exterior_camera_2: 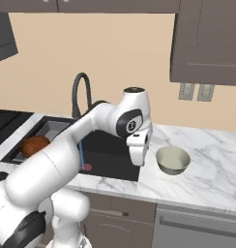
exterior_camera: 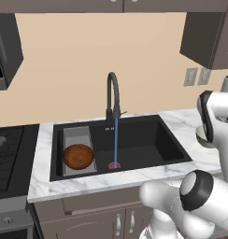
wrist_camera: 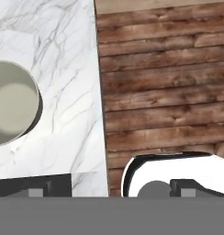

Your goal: Rinse each bowl for a few seconds and place them down in the sink or on the counter.

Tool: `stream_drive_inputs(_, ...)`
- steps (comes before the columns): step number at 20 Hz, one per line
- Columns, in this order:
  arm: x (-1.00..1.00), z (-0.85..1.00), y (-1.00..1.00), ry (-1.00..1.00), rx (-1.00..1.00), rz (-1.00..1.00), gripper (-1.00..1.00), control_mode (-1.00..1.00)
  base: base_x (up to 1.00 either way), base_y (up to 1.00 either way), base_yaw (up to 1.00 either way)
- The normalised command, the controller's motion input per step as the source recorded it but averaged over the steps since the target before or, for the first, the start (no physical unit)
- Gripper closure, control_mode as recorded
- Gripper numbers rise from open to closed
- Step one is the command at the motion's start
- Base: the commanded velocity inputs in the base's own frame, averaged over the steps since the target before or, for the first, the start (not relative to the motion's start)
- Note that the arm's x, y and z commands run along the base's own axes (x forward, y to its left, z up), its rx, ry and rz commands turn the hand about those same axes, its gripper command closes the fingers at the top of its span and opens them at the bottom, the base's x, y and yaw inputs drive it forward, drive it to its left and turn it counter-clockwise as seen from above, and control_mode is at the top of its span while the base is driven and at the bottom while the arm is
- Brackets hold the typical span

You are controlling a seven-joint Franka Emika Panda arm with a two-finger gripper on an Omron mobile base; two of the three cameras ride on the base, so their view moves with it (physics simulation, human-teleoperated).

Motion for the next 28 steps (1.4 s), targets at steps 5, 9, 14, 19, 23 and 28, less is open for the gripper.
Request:
stream_drive_inputs(5, 0.0, -0.05, -0.19, 0.0, 0.02, 0.0, -1.0, -1.0, 0.0, 0.0, 0.0)
stream_drive_inputs(9, 0.1, 0.0, -0.19, 0.0, 0.01, 0.03, -1.0, -1.0, 0.0, 0.0, 0.0)
stream_drive_inputs(14, 0.03, -0.02, -0.24, 0.0, 0.01, 0.04, -1.0, -1.0, 0.0, 0.0, 0.0)
stream_drive_inputs(19, 0.03, -0.05, -0.26, 0.0, 0.01, 0.04, -1.0, -1.0, 0.0, 0.0, 0.0)
stream_drive_inputs(23, 0.05, -0.04, -0.26, 0.0, 0.02, 0.04, -1.0, -1.0, 0.0, 0.0, 0.0)
stream_drive_inputs(28, 0.02, -0.03, -0.21, -0.01, 0.0, 0.07, -1.0, -1.0, 0.0, 0.0, 0.0)
